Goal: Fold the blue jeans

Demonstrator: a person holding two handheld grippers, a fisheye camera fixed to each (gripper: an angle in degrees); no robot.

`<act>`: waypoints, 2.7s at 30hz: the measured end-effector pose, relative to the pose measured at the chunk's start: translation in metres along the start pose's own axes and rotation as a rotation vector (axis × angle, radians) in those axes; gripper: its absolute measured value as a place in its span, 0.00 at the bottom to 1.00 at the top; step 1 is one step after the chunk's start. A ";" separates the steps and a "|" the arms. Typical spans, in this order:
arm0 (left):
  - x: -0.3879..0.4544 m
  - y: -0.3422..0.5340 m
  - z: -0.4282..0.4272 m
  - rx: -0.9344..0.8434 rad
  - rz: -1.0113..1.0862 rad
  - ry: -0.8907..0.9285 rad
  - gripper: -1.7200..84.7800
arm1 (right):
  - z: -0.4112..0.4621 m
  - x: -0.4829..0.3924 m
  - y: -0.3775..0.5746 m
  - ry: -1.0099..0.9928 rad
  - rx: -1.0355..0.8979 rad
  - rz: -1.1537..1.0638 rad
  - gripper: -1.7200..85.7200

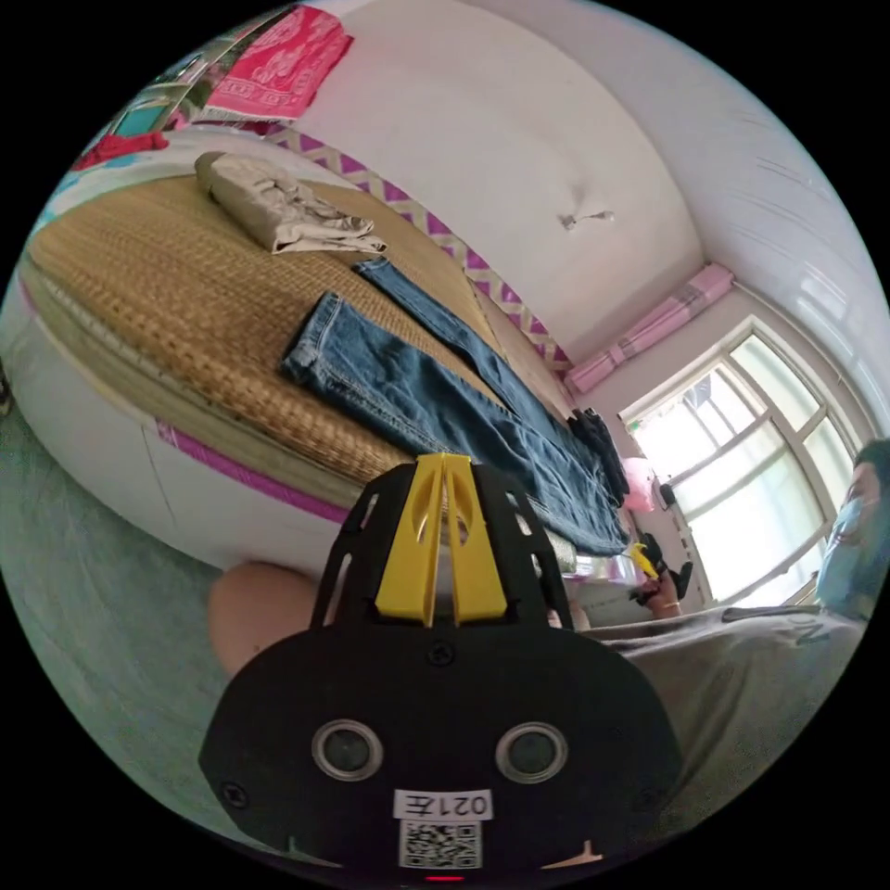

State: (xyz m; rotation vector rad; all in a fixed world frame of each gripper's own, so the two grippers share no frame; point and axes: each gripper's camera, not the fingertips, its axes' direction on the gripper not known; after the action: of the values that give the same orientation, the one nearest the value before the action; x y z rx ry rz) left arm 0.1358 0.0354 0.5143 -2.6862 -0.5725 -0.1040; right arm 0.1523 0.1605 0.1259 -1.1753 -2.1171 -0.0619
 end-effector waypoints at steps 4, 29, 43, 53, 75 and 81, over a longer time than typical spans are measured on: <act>-0.035 0.010 0.003 0.013 -0.182 0.123 0.07 | 0.013 0.035 0.025 -0.131 0.022 0.153 0.14; -0.040 0.003 0.010 0.029 -0.363 0.003 0.14 | 0.123 0.059 0.138 -0.401 0.005 0.391 0.11; -0.047 -0.022 0.050 0.004 -0.433 -0.047 0.19 | 0.169 0.049 0.199 -0.427 0.018 0.392 0.09; -0.060 -0.001 0.063 -0.012 -0.426 0.016 0.18 | 0.194 0.041 0.219 -0.416 -0.022 0.388 0.11; -0.092 -0.029 0.128 -0.061 -0.452 0.025 0.23 | 0.258 0.077 0.251 -0.433 -0.007 0.408 0.09; -0.121 -0.009 0.125 -0.049 -0.453 -0.033 0.02 | 0.268 0.101 0.245 -0.446 -0.010 0.418 0.09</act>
State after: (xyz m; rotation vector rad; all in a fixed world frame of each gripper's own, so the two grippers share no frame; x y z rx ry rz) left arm 0.0203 0.0460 0.3843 -2.5586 -1.1925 -0.1981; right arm 0.1560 0.4737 -0.0838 -1.7393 -2.1843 0.4148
